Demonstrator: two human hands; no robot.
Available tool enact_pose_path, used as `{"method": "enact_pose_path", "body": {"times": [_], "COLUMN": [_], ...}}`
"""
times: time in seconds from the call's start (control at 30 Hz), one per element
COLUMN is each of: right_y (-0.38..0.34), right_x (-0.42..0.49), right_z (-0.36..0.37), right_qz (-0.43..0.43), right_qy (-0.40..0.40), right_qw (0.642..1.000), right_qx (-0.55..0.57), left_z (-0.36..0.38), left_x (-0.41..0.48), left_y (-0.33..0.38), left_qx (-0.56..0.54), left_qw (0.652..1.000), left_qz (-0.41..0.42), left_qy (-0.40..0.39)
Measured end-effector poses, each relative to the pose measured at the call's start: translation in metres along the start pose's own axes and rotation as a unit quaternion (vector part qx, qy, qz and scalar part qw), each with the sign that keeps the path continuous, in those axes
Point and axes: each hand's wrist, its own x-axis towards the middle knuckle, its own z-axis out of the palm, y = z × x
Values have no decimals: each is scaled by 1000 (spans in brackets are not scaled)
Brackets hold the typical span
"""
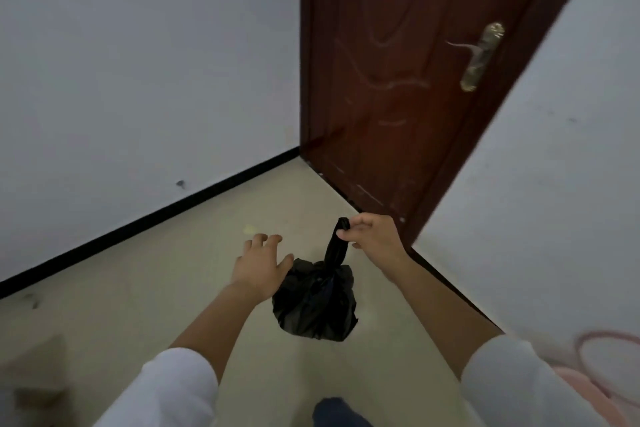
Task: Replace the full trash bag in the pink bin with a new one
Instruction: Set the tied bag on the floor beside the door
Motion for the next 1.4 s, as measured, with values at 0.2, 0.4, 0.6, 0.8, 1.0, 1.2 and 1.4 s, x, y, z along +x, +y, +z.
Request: {"method": "enact_pose_path", "body": {"times": [0.2,0.4,0.6,0.8,1.0,1.2,1.4], "right_y": [-73,-121,-171,-210,-198,-168,-116], "right_x": [91,200,290,366,437,490,536], "right_z": [128,245,346,444,557,665,761], "right_qz": [-42,-43,-20,-13,45,137,161], "right_qy": [-77,-119,-157,-174,-124,-66,-47], "right_qw": [996,992,987,983,990,984,975], "right_qx": [-19,-14,-24,-55,-59,-88,-143], "left_z": [-65,-126,-184,-234,-271,-297,-280], "left_x": [75,171,235,302,387,469,560], "left_y": [-103,-207,-302,-401,-529,-657,-740], "left_qx": [-10,11,19,35,90,179,261], "left_qw": [998,994,989,987,991,983,952], "left_qz": [-48,-94,-138,-153,-94,-12,157], "left_qy": [46,52,56,43,4,-48,-23]}}
